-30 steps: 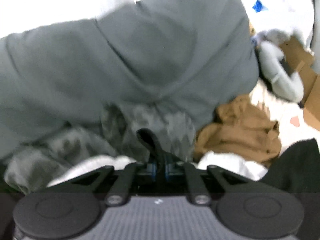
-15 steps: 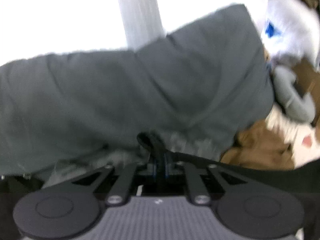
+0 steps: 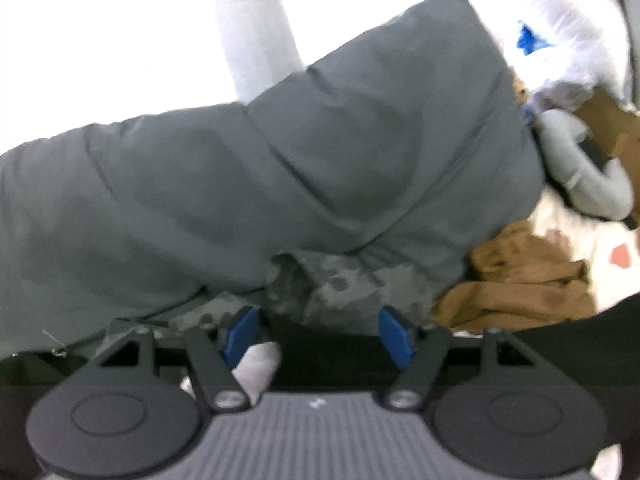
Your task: Fold clothes
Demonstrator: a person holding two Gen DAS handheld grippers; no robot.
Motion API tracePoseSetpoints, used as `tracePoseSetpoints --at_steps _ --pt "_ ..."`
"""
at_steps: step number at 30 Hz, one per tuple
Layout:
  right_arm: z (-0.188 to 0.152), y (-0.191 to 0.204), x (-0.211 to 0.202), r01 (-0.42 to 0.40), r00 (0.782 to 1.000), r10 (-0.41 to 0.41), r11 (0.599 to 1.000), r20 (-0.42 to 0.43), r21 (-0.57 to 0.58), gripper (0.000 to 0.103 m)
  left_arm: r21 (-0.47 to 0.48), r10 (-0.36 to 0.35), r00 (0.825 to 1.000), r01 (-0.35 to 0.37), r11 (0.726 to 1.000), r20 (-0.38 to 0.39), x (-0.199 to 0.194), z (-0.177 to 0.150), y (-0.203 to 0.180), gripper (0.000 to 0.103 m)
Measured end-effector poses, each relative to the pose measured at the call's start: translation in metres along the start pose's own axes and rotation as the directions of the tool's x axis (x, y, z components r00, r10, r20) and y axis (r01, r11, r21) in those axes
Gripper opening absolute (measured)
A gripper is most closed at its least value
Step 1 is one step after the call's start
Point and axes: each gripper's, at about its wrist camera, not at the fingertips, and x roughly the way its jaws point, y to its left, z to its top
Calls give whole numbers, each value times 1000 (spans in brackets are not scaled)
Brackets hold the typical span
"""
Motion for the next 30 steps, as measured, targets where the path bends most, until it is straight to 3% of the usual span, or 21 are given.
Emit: tracePoseSetpoints --at_steps 6,16,23,30 --pt "-5 -21 -10 24 999 -28 996 44 91 64 -15 -76 997 75 997 -12 -34 -2 -33 80" --pt "-21 -67 -49 86 985 -120 965 125 247 81 -14 -199 975 199 980 -99 -68 -7 -106 89" --pt "-49 -120 -66 89 965 -177 914 192 396 81 9 -270 958 272 962 -95 -91 -1 -169 93" --pt "-83 -179 -68 123 938 -270 847 219 517 81 59 -346 930 355 933 -126 -98 -14 -249 95"
